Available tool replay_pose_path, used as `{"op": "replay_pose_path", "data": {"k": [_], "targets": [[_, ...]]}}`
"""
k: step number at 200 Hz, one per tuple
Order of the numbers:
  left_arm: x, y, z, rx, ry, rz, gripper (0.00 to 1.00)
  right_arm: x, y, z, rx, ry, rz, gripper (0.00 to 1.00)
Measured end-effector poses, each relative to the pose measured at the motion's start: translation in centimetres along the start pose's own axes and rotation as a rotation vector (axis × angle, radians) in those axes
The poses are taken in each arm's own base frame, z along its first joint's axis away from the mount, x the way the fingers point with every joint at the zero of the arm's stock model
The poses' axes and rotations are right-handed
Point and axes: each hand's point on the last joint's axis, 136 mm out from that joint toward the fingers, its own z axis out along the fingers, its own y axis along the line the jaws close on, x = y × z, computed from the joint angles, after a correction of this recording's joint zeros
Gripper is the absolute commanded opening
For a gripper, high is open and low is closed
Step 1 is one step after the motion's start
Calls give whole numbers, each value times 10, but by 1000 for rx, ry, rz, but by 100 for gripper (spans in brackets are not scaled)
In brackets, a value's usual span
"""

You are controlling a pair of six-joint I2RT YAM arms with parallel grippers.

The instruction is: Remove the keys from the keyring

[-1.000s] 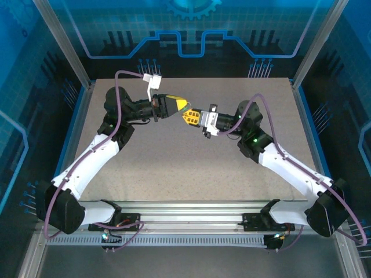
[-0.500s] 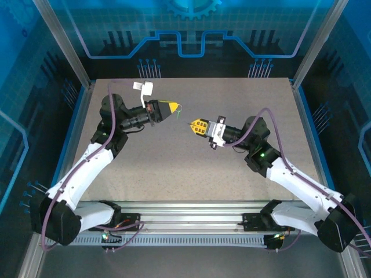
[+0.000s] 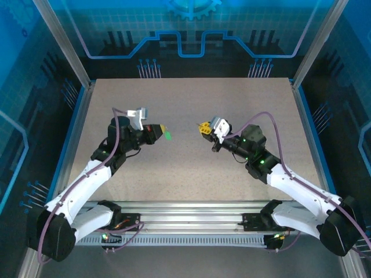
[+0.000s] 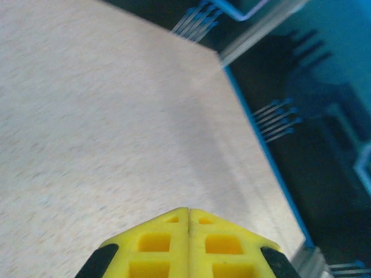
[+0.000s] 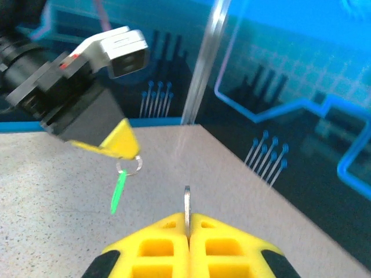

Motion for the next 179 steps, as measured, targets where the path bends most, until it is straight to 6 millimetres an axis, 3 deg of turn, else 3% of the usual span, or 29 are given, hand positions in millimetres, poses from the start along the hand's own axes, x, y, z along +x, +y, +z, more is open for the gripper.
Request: {"op": "replay_pose_path", "data": {"k": [29, 59, 119, 179], "targets": [[26, 47, 10, -160, 38, -72, 0, 45, -7, 4, 76, 120, 146, 0], [41, 80, 25, -274, 78, -128, 0, 92, -6, 5, 128, 242, 250, 0], [68, 129, 40, -440, 146, -183, 2, 134, -6, 6, 175, 340, 361, 0], [71, 143, 43, -497, 143, -176, 36, 157, -15, 5, 228, 391, 451, 0]]}}
